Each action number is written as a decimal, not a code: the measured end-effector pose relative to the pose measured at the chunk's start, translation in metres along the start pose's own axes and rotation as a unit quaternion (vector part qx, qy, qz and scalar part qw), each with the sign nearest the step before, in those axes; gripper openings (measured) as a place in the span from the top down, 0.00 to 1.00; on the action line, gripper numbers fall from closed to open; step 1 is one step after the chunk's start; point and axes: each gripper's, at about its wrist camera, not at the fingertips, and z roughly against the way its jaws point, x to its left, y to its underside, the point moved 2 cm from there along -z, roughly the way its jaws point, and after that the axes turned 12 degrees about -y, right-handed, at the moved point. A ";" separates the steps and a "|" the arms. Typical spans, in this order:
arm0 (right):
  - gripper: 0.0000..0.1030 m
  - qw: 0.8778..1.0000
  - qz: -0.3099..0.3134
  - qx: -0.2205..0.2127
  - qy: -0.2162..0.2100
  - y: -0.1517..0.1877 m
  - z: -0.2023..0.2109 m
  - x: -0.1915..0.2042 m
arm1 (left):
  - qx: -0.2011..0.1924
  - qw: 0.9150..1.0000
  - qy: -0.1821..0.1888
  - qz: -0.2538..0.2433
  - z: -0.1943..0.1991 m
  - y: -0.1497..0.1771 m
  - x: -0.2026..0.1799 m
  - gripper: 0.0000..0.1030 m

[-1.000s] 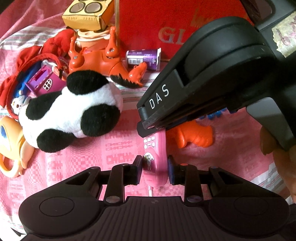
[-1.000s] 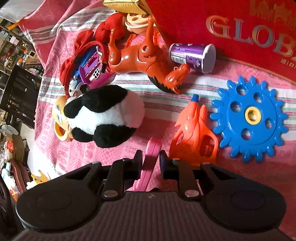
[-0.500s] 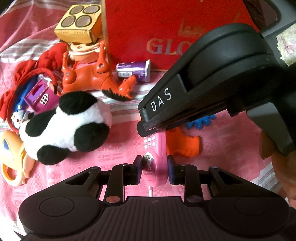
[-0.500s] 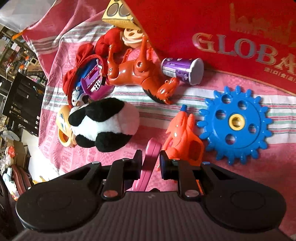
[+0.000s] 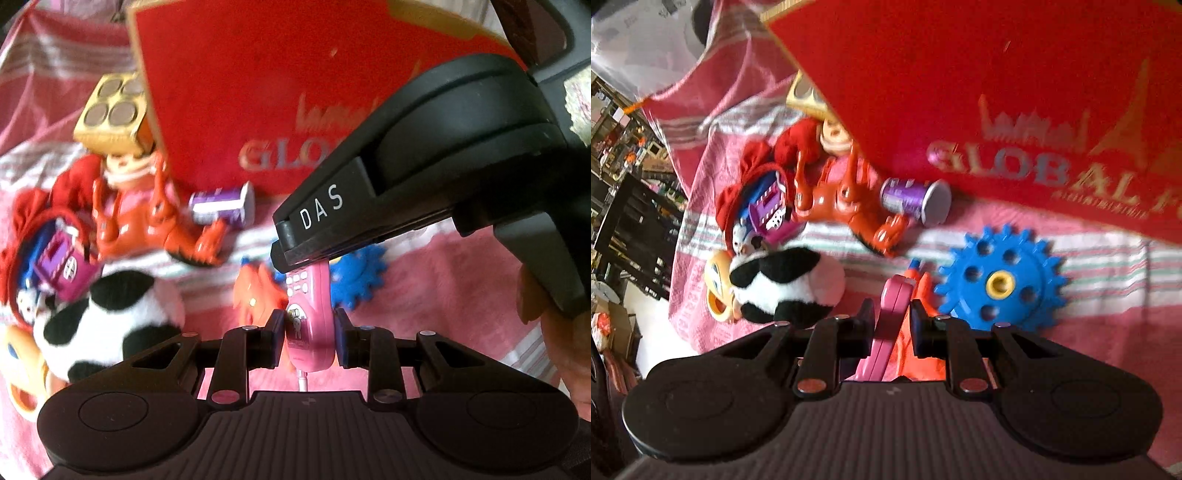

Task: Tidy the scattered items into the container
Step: 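Lift the pink phone with both grippers and carry it over the red box, then lower the phone into the red box and open both grippers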

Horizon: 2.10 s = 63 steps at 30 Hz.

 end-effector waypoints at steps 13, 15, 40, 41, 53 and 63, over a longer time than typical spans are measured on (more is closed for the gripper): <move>0.78 0.997 0.051 -0.055 0.009 -0.022 0.051 0.011 | -0.052 0.999 0.005 -0.004 0.035 -0.038 -0.020 0.75; 0.78 0.997 0.054 -0.056 0.006 -0.023 0.054 0.013 | -0.056 0.998 0.003 0.000 0.039 -0.040 -0.020 0.75; 0.76 0.969 0.156 -0.192 0.006 -0.118 0.179 0.026 | -0.197 0.979 -0.014 -0.057 0.106 -0.181 -0.048 0.75; 0.76 0.968 0.154 -0.197 0.015 -0.126 0.186 0.020 | -0.199 0.978 -0.009 -0.066 0.103 -0.192 -0.056 0.75; 0.76 0.967 0.113 -0.213 0.087 -0.177 0.233 -0.068 | -0.195 0.973 0.066 -0.103 0.057 -0.283 -0.135 0.74; 0.28 0.963 0.078 -0.230 0.118 -0.187 0.227 -0.117 | -0.160 0.979 0.056 -0.115 0.011 -0.298 -0.159 0.23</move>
